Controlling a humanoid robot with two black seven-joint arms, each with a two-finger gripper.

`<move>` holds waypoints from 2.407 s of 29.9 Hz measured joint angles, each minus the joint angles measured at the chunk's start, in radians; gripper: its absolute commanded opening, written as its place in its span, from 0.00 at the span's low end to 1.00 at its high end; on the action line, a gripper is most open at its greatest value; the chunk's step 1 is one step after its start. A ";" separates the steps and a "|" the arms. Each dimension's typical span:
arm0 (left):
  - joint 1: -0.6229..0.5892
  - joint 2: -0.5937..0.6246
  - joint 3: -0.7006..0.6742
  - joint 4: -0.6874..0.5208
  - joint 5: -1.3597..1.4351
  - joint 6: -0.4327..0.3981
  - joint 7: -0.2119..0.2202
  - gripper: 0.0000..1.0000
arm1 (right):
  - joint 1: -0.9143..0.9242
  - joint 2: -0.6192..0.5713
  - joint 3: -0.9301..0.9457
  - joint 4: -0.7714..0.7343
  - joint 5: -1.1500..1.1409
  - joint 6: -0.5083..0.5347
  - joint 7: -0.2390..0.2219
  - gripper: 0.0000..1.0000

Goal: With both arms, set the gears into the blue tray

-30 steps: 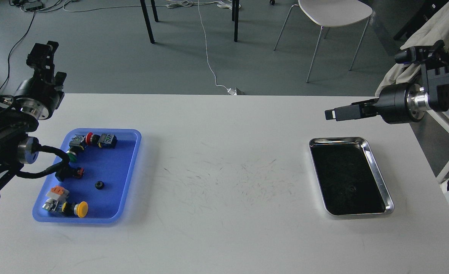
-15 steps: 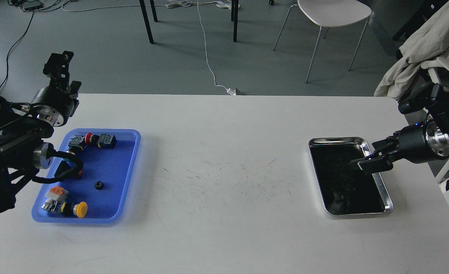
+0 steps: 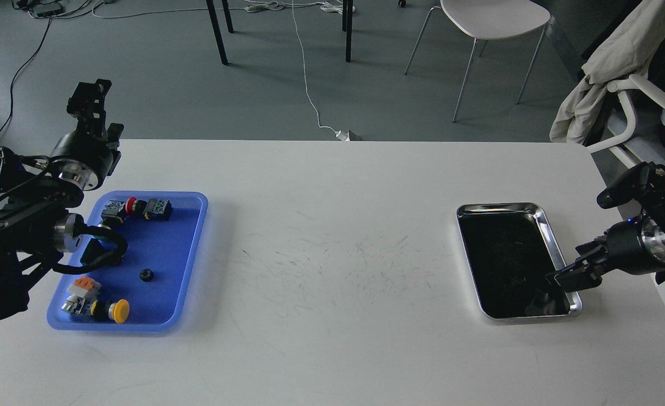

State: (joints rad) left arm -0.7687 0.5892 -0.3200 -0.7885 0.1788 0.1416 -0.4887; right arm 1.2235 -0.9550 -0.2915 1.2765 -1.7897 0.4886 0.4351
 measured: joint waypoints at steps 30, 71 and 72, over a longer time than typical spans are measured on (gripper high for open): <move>0.001 0.006 -0.070 0.007 -0.004 -0.007 0.000 0.97 | -0.002 0.199 -0.049 -0.138 -0.094 0.000 0.003 0.78; 0.002 0.005 -0.070 0.034 -0.004 -0.010 0.000 0.97 | 0.003 0.262 -0.093 -0.171 -0.094 0.000 0.028 0.53; 0.002 0.005 -0.070 0.034 -0.004 -0.010 0.000 0.97 | 0.003 0.261 -0.097 -0.185 -0.094 0.000 0.031 0.54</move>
State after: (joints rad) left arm -0.7669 0.5938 -0.3896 -0.7547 0.1750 0.1319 -0.4887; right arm 1.2263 -0.6936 -0.3881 1.0913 -1.8837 0.4887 0.4663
